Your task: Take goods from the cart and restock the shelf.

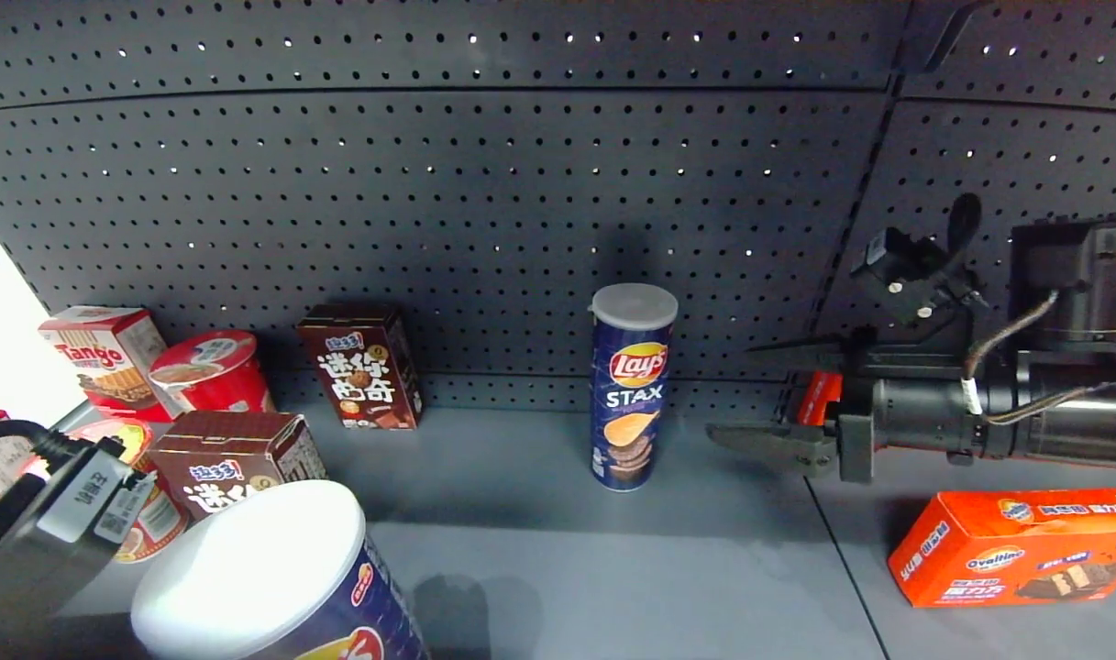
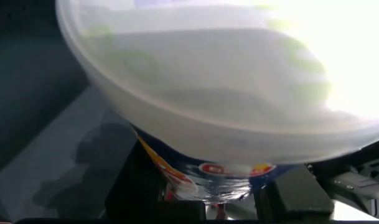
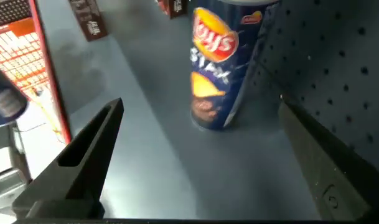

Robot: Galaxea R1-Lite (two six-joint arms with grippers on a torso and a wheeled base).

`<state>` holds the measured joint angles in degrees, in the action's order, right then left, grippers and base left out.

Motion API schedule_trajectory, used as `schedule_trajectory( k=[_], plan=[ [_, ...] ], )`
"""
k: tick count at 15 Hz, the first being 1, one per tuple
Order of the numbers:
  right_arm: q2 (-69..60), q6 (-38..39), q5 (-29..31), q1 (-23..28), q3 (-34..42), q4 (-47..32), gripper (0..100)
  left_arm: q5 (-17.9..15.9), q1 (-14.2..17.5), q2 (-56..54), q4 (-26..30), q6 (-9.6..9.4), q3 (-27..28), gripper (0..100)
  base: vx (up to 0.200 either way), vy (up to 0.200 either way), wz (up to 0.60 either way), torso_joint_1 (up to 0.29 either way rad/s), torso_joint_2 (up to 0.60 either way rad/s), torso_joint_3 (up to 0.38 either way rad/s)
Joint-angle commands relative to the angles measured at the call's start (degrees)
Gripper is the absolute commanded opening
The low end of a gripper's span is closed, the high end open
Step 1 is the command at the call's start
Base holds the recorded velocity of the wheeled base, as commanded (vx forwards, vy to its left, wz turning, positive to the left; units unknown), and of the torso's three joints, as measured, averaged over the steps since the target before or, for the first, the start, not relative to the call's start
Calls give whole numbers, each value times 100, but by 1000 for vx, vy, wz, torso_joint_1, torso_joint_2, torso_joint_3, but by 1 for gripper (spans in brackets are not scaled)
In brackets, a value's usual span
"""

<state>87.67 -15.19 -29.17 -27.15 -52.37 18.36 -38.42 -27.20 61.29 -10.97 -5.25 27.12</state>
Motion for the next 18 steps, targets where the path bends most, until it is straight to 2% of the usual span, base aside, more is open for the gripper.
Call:
schedule_trajectory(
  k=[1,4,8,12,18],
  plan=[
    [461,-63,-106,52,-195,36,100,-7,-22,49,-1,-2,65,0,0,0,0,0,0,0],
    [795,-415,-871,236,-458,45,100,-16,-22,120,-1,-2,223,0,0,0,0,0,0,0],
    [1138,-423,-1073,289,-643,230,100,-16,-22,128,-1,7,232,0,0,0,0,0,0,0],
    [1674,-432,-1442,359,-1205,247,100,-16,-14,137,-1,7,250,0,0,0,0,0,0,0],
    [2245,-432,-1636,351,-1794,247,100,-16,4,251,-81,7,276,0,0,0,0,0,0,0]
  ],
)
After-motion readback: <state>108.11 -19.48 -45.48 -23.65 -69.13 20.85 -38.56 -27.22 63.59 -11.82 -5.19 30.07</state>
